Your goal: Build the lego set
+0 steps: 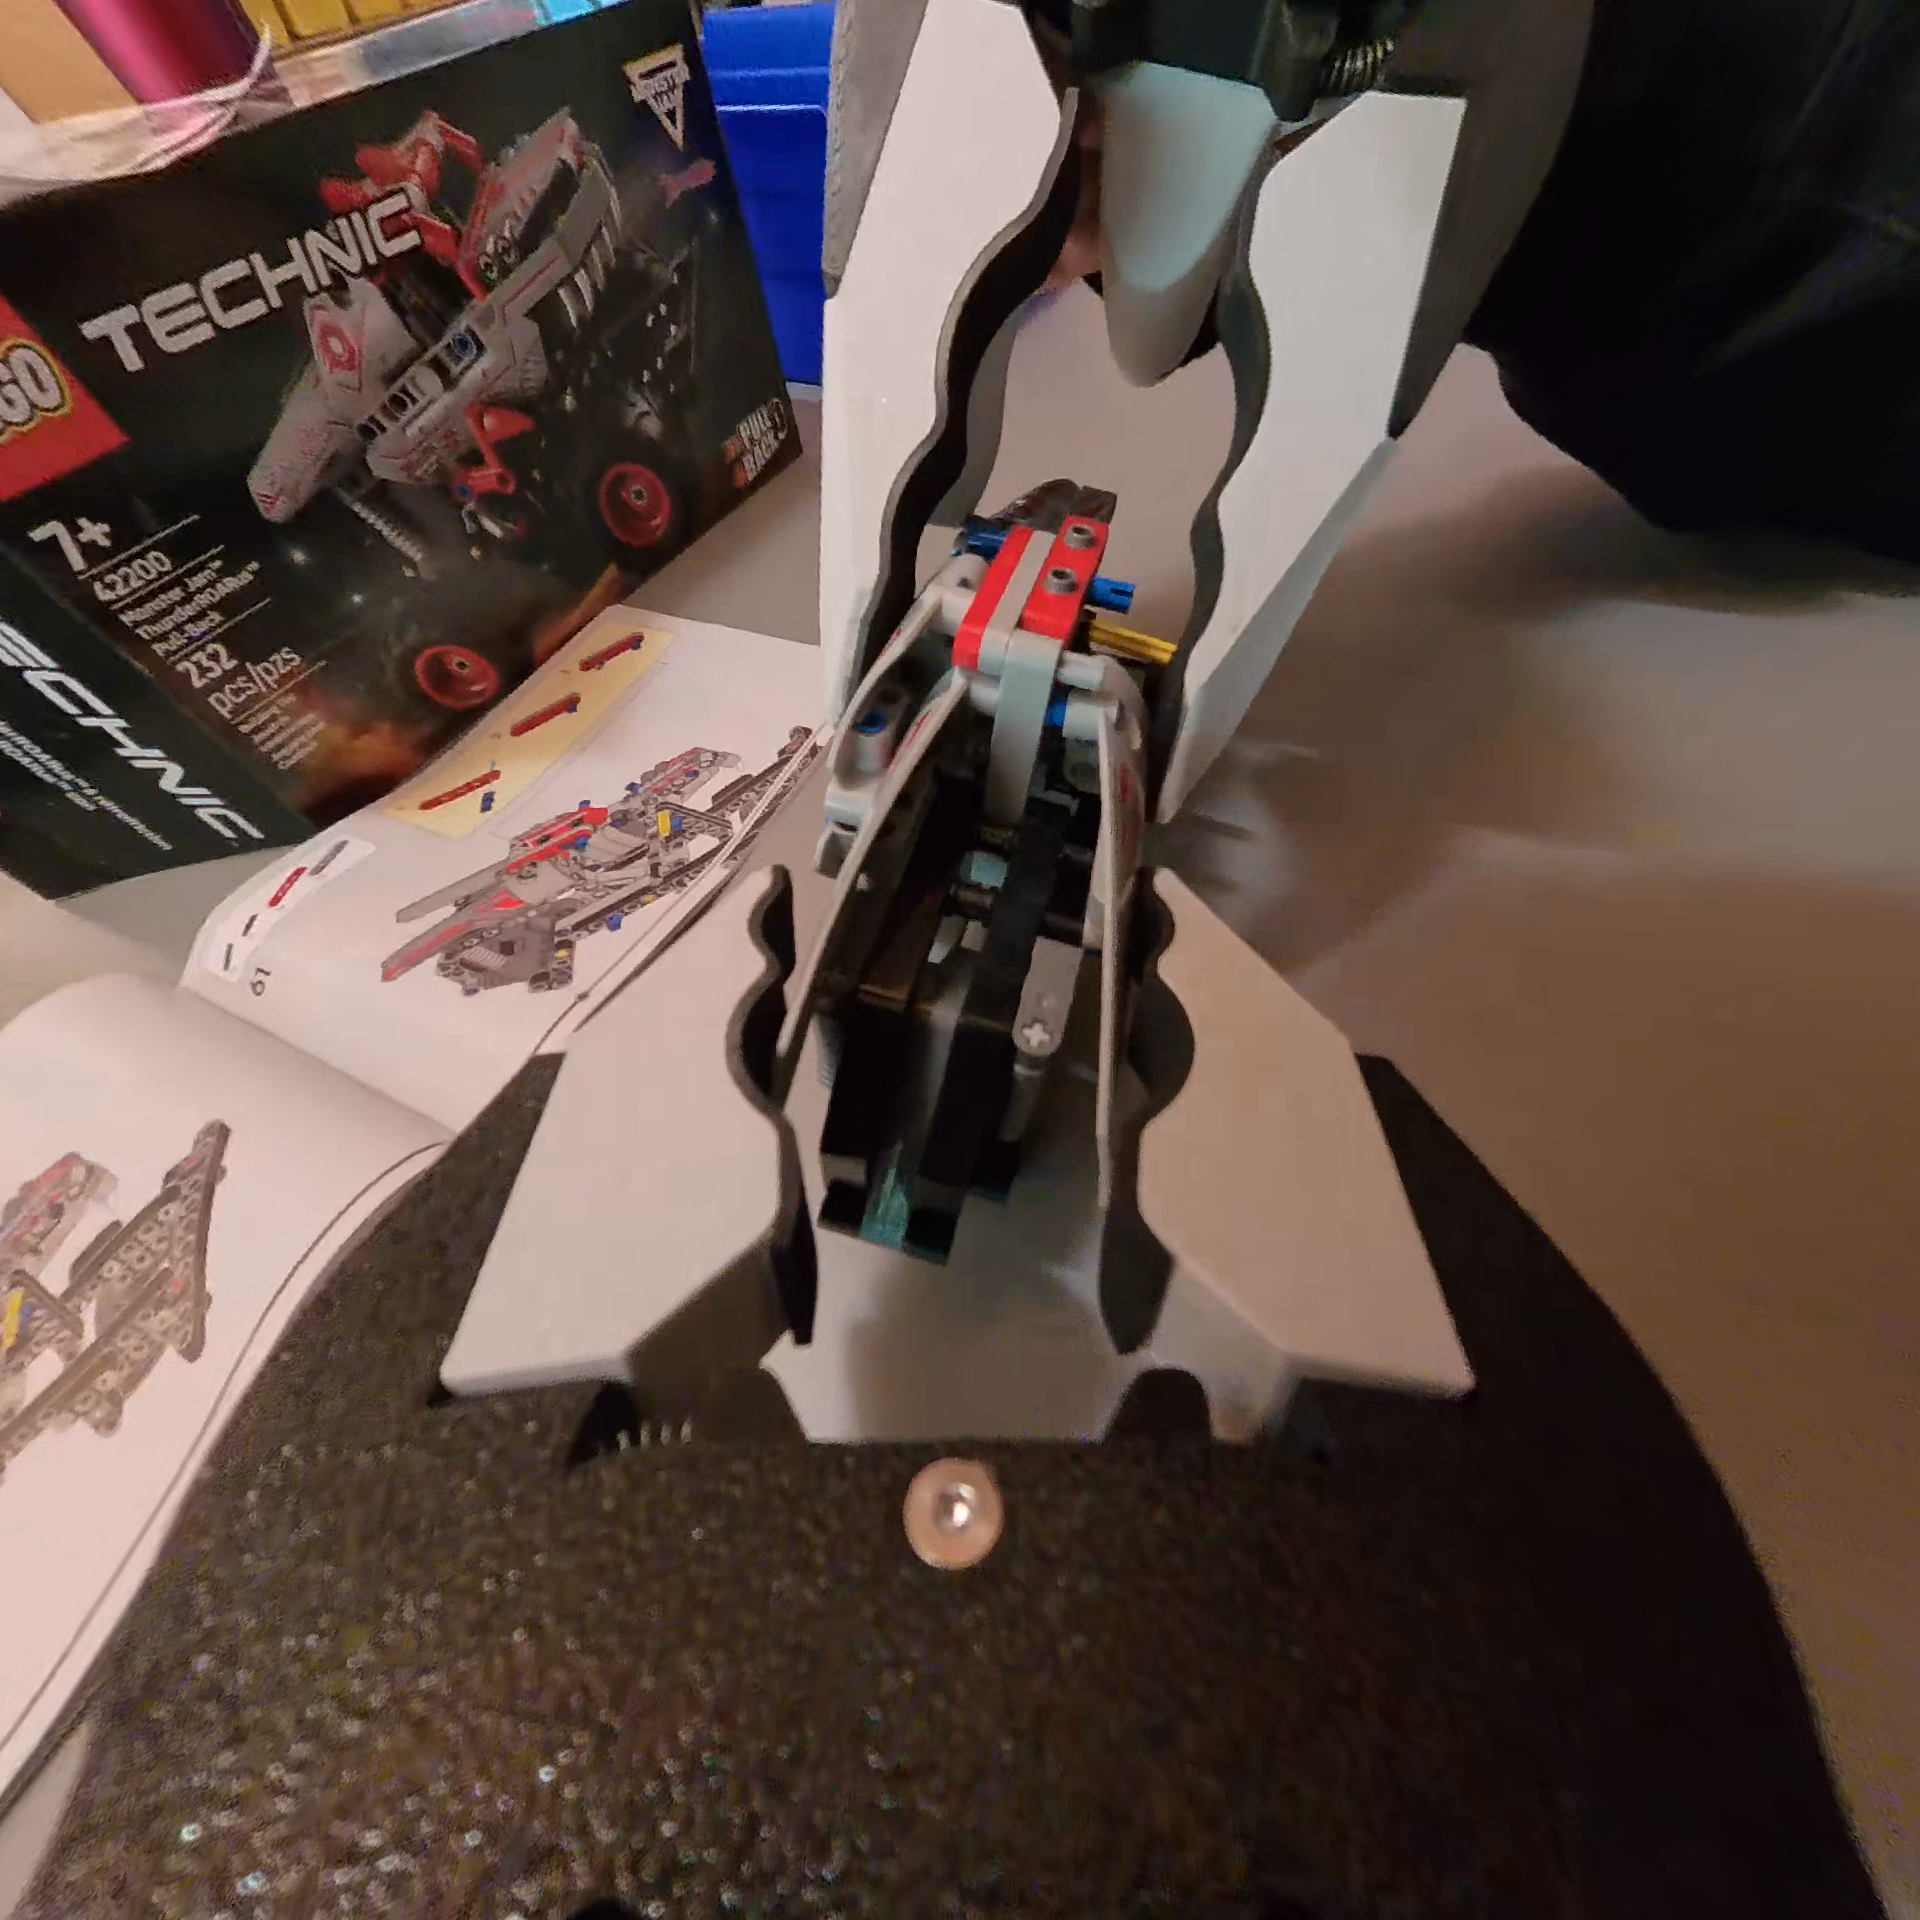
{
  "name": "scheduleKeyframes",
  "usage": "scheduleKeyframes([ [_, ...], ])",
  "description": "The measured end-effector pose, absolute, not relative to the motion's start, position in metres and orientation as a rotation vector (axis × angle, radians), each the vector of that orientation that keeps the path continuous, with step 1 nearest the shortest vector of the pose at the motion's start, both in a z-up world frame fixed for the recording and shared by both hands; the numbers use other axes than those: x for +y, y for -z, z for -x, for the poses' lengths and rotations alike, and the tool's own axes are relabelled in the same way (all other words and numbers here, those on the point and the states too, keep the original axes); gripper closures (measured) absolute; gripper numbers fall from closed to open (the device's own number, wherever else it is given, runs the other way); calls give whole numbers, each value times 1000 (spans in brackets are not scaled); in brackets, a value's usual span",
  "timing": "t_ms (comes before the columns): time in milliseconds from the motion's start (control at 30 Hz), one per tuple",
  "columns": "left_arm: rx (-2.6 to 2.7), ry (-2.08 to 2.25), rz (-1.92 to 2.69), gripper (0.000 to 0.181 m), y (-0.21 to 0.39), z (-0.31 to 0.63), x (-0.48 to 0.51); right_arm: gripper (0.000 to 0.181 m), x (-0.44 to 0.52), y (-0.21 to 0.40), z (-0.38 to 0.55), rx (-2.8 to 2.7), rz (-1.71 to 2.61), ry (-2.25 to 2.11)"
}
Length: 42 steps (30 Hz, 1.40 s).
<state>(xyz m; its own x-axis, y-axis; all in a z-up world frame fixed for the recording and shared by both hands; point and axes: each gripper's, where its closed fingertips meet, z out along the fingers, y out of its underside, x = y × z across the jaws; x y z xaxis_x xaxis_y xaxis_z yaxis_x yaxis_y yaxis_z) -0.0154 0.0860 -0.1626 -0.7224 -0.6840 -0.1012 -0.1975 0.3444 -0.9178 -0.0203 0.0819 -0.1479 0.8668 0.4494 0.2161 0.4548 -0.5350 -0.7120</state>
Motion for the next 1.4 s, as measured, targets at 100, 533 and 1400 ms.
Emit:
scheduleKeyframes([
  [100,2168,1393,778,124,163,14,85,128,83,149,18,-636,2204,-23],
  [533,2273,1523,800,122,165,5,86,128,88,151,6,-578,2195,-156],
  [1400,2321,1554,720,126,164,15,88,127,93,151,16,-626,2170,-161],
])
